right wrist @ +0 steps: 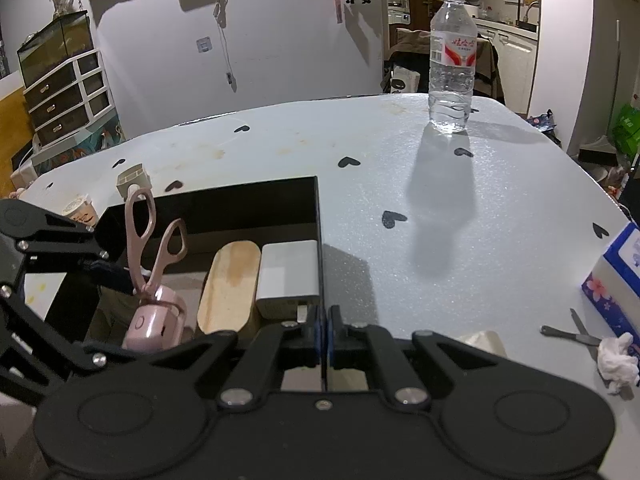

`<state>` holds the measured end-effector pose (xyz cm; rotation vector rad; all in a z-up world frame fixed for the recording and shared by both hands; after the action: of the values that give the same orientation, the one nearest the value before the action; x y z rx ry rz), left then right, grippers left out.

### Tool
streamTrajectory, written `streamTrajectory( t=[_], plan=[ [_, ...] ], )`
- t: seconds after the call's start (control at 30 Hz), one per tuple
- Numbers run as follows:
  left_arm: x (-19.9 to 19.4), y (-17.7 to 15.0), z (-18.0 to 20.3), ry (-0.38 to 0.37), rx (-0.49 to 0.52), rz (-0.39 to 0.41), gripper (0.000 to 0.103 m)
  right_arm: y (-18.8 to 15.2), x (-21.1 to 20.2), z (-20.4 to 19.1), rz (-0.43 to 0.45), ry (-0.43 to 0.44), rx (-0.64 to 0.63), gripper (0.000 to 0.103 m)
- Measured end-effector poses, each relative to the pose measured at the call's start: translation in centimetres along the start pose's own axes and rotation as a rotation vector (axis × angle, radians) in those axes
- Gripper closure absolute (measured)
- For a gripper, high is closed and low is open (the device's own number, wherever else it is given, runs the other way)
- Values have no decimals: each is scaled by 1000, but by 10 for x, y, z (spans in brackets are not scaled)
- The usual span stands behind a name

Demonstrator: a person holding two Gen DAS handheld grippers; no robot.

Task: Organize rigid objects
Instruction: 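Carry the eyelash curler into the black box and open the left gripper, then move the left gripper to the UV gel polish box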

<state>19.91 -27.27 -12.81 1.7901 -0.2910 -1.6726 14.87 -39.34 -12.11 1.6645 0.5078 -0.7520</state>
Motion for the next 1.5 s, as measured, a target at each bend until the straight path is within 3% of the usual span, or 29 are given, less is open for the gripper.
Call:
streamTrajectory(
  t=[0.03,0.13,0.3,0.57,0.9,1.03,1.3,1.5],
  plan=[
    [2,1,-1,-3,-10,-4,39,0,0,0,0,0,1,99],
    [1,2,-1,19,-18,-15,17,0,0,0,-2,-1,-2,99],
    [-6,6,0,-22,-87,-25,16,1,1,-1,-6,-5,-5,99],
    [-19,9,4,-28,-128,-10,14,2,3,-1,-10,-13,-7,99],
    [-63,5,13,-23,-142,74,2,1,6,-2,-16,-20,-11,99],
    [-87,-4,3,36,-183,120,1,2,6,-2,-18,-23,-15,99],
    [-125,-42,-50,205,-361,173,0,2,6,-2,-17,-19,-13,99],
    [-139,-83,-106,379,-558,171,0,2,6,-2,-17,-19,-13,99]
  ],
)
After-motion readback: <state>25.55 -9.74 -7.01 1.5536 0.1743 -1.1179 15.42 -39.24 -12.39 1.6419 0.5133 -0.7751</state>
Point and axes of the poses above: each gripper's, at about its wrist camera, not at the fingertips, and x roughly the way its jaws point, z to its right, y to its top, the point moved 7 cm from there along x, roughly the way its jaws point, and after that the axes turned 1 degree about -z, right-handed, at the moved point
